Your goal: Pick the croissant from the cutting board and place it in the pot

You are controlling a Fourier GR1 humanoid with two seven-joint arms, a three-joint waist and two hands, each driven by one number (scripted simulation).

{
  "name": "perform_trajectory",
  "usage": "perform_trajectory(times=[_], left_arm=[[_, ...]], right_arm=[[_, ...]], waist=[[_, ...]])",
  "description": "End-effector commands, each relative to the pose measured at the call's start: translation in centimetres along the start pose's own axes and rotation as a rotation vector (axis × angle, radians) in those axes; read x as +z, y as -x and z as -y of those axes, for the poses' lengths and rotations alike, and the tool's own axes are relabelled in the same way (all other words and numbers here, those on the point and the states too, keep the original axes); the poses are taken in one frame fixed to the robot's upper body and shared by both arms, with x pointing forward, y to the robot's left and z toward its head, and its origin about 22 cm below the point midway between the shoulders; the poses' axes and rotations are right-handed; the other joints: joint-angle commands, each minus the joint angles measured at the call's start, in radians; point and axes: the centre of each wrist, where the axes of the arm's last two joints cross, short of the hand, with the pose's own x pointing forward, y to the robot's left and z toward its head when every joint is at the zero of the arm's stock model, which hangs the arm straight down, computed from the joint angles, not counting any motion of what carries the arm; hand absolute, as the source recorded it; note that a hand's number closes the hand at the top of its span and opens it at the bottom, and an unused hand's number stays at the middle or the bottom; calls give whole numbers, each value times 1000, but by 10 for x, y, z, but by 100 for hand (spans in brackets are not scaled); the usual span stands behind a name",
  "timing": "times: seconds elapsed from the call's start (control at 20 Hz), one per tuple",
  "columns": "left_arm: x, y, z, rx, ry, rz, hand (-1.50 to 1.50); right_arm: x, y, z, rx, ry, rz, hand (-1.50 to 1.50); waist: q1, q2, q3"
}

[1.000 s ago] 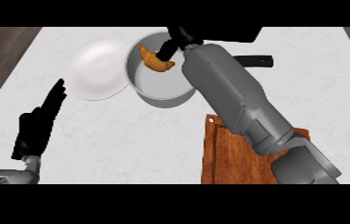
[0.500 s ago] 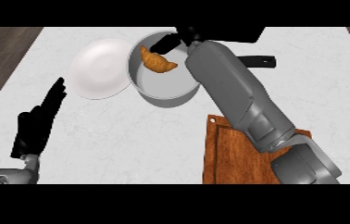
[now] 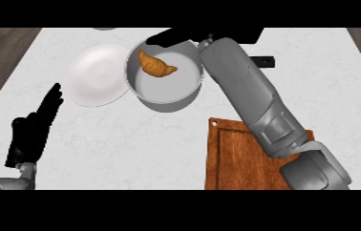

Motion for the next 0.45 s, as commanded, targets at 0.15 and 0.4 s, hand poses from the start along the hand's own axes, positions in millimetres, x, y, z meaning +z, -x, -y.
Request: perform_trajectory(times=[0.15,0.4], left_arm=[[8,4,-11,-3,-43,-20,0],[23,-3,-16,-4,-63,-47,0]], right_arm=[[17,31,15,-143,-72,-23,-150],[26,43,61,-166,-43,-10,-150]], waist=[[-47,-13,0],[-58,-19,0]])
